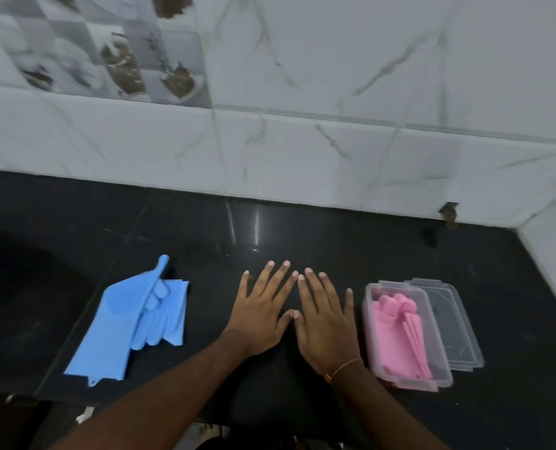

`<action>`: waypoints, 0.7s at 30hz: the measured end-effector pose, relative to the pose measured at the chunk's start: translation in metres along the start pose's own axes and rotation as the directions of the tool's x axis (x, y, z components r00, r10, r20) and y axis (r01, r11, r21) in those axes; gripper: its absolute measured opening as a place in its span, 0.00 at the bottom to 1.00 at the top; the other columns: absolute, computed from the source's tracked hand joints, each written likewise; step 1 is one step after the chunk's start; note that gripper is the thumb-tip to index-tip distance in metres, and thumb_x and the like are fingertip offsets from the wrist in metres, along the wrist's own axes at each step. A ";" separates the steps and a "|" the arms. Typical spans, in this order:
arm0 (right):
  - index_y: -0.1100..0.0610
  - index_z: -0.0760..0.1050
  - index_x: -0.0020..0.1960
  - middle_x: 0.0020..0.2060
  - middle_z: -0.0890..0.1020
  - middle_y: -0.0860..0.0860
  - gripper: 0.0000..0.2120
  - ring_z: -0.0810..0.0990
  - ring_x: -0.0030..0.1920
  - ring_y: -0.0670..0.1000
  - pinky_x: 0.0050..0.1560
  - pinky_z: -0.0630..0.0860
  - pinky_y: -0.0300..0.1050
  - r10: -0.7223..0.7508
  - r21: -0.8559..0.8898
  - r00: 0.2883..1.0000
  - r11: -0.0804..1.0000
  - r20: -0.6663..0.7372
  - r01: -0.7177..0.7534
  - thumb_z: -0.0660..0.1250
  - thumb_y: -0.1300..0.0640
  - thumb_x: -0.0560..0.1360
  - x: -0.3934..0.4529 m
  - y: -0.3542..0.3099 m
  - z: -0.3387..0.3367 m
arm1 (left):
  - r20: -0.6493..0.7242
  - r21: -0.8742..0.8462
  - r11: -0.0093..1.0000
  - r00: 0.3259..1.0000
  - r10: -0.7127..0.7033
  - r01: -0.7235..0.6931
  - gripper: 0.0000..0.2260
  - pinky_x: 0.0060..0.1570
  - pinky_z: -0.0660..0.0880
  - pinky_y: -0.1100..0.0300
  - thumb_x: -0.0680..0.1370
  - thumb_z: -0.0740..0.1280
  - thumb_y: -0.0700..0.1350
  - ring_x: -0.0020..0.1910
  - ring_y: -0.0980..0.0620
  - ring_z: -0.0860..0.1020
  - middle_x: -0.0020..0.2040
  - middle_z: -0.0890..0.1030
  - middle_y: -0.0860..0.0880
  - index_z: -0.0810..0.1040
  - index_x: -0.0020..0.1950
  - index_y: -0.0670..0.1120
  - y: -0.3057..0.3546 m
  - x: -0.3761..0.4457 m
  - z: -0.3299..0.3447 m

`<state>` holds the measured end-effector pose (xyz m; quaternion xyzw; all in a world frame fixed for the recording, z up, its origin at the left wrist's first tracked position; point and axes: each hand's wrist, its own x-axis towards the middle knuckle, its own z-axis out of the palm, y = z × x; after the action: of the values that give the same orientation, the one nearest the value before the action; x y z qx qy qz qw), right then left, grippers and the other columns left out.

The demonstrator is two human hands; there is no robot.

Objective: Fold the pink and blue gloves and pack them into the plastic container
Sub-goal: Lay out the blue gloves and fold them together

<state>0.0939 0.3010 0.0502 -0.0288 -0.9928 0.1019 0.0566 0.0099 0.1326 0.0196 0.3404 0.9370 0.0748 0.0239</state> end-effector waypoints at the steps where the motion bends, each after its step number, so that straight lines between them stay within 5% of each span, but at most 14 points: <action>1: 0.49 0.53 0.86 0.86 0.53 0.47 0.33 0.49 0.86 0.52 0.80 0.54 0.72 -0.022 0.008 1.000 1.000 0.013 0.022 0.56 0.44 0.83 0.009 -0.020 0.007 | 0.004 0.009 1.000 1.000 -0.029 0.029 0.33 0.83 0.40 0.33 0.87 0.48 0.65 0.88 0.49 0.35 0.89 0.35 0.54 0.42 0.89 0.56 -0.019 -0.010 -0.002; 9: 0.50 0.63 0.83 0.81 0.68 0.47 0.29 0.66 0.80 0.53 0.77 0.68 0.67 -0.201 0.085 0.968 0.978 0.150 0.190 0.56 0.44 0.83 0.049 -0.180 0.056 | 0.028 0.030 0.945 0.944 -0.328 0.327 0.33 0.83 0.49 0.30 0.86 0.55 0.63 0.89 0.43 0.47 0.90 0.49 0.51 0.51 0.90 0.56 -0.158 -0.108 -0.024; 13: 0.49 0.71 0.78 0.74 0.75 0.46 0.25 0.74 0.70 0.53 0.62 0.78 0.55 -0.263 0.094 0.936 0.964 0.235 0.248 0.57 0.44 0.83 0.058 -0.239 0.083 | 0.096 -0.022 0.839 0.836 -0.540 0.544 0.32 0.79 0.64 0.36 0.85 0.60 0.62 0.85 0.40 0.60 0.89 0.57 0.50 0.59 0.88 0.54 -0.216 -0.152 -0.028; 17: 0.48 0.75 0.73 0.68 0.75 0.46 0.22 0.72 0.66 0.52 0.57 0.79 0.52 -0.189 0.138 0.919 0.979 0.347 0.149 0.55 0.42 0.85 0.069 -0.275 0.107 | 0.169 -0.217 0.737 0.768 -0.618 0.640 0.30 0.66 0.78 0.47 0.83 0.65 0.62 0.72 0.45 0.72 0.79 0.67 0.51 0.67 0.82 0.51 -0.253 -0.176 -0.018; 21: 0.46 0.78 0.69 0.65 0.76 0.46 0.18 0.72 0.65 0.52 0.58 0.79 0.53 -0.053 0.238 0.915 0.970 0.400 -0.048 0.58 0.42 0.85 0.083 -0.292 0.118 | -0.008 -0.355 0.751 0.801 -0.598 0.557 0.12 0.56 0.78 0.56 0.82 0.67 0.55 0.63 0.50 0.76 0.65 0.77 0.58 0.83 0.63 0.52 -0.270 -0.178 -0.019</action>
<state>-0.0154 -0.0023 0.0044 0.0012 -0.9630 0.2262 -0.1462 -0.0266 -0.1880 -0.0047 0.0193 0.9689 0.2423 0.0465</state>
